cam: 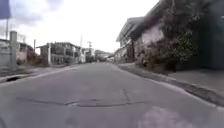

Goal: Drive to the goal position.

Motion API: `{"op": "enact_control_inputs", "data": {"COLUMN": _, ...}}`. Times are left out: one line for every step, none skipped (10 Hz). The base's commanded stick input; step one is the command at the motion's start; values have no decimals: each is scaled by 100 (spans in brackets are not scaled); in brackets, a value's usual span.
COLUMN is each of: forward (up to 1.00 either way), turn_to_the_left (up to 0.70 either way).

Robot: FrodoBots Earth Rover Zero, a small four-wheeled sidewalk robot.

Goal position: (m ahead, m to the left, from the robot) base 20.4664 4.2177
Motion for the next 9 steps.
{"op": "enact_control_inputs", "data": {"forward": 100, "turn_to_the_left": 6}}
{"op": "enact_control_inputs", "data": {"forward": 100, "turn_to_the_left": 6}}
{"op": "enact_control_inputs", "data": {"forward": 100, "turn_to_the_left": 6}}
{"op": "enact_control_inputs", "data": {"forward": 100, "turn_to_the_left": 6}}
{"op": "enact_control_inputs", "data": {"forward": 100, "turn_to_the_left": 6}}
{"op": "enact_control_inputs", "data": {"forward": 100, "turn_to_the_left": 6}}
{"op": "enact_control_inputs", "data": {"forward": 100, "turn_to_the_left": 6}}
{"op": "enact_control_inputs", "data": {"forward": 100, "turn_to_the_left": 6}}
{"op": "enact_control_inputs", "data": {"forward": 100, "turn_to_the_left": 6}}
